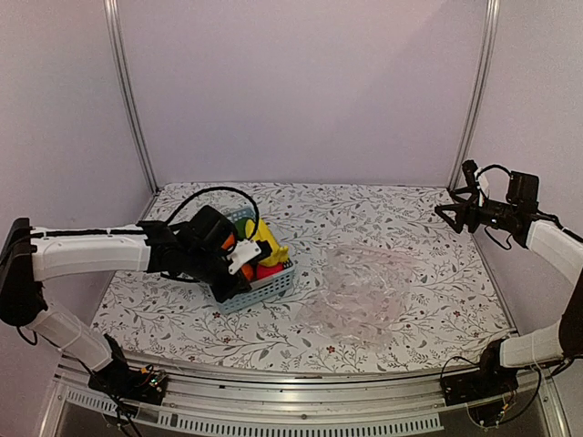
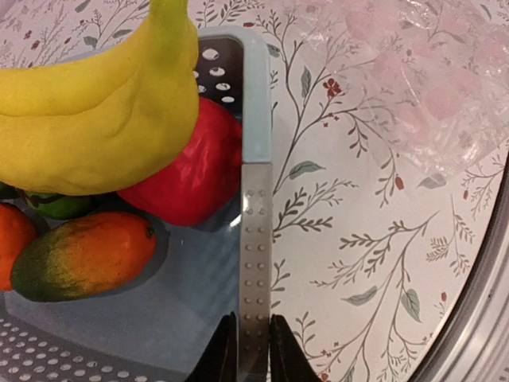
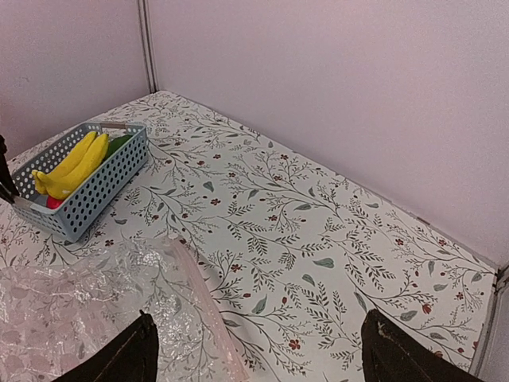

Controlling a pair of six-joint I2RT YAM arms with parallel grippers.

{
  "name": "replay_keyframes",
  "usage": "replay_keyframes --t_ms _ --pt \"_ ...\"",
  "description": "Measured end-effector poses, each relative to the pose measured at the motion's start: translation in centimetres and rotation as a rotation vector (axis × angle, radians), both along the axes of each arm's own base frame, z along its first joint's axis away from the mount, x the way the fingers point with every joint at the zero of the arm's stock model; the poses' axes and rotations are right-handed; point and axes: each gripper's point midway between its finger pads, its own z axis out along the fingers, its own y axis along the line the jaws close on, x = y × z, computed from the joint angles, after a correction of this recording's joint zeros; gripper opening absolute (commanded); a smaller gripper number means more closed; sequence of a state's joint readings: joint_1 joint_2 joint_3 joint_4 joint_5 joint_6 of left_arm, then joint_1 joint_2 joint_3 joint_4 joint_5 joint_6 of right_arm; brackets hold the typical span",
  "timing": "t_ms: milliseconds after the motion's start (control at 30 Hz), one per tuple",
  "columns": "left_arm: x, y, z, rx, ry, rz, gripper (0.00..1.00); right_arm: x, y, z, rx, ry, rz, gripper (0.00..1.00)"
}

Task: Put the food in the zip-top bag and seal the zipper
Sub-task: Adjust the bin at the corner of the board.

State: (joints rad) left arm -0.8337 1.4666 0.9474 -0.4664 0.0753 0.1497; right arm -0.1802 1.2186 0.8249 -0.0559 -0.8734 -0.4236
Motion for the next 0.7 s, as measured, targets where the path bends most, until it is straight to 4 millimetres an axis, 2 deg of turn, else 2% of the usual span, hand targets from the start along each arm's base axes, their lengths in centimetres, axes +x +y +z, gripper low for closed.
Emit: replay_keyframes --t_ms 167,267,367,433,567,633,700 --pt "-1.7 3.7 -0.7 0.080 -0.009 0.039 0.50 -0.1 0.1 0.0 0.003 0.004 0.005 0.86" --pt "-1.6 4.8 -0.3 0.102 -0.031 0.071 0.71 -0.1 0.1 -0.1 0.006 0.008 0.010 0.86" --pt "0.0 5.8 1.2 0.102 -0.090 0.192 0.71 -0.2 0.2 -0.1 0.010 0.012 0.016 0.86" --pt "2.1 6.8 3.0 0.084 -0.130 0.336 0.70 -0.3 0.3 -0.2 0.012 0.013 0.019 0.86" --pt "6.5 10.2 6.4 0.038 -0.195 0.673 0.68 -0.3 0.3 -0.2 0.012 0.015 0.021 0.86" --pt "7.6 12.1 6.9 0.025 -0.204 0.816 0.64 -0.3 0.3 -0.2 0.012 0.016 0.022 0.86" --pt "7.9 13.8 6.4 0.022 -0.187 0.931 0.60 -0.4 0.3 -0.3 0.012 0.019 0.023 0.86"
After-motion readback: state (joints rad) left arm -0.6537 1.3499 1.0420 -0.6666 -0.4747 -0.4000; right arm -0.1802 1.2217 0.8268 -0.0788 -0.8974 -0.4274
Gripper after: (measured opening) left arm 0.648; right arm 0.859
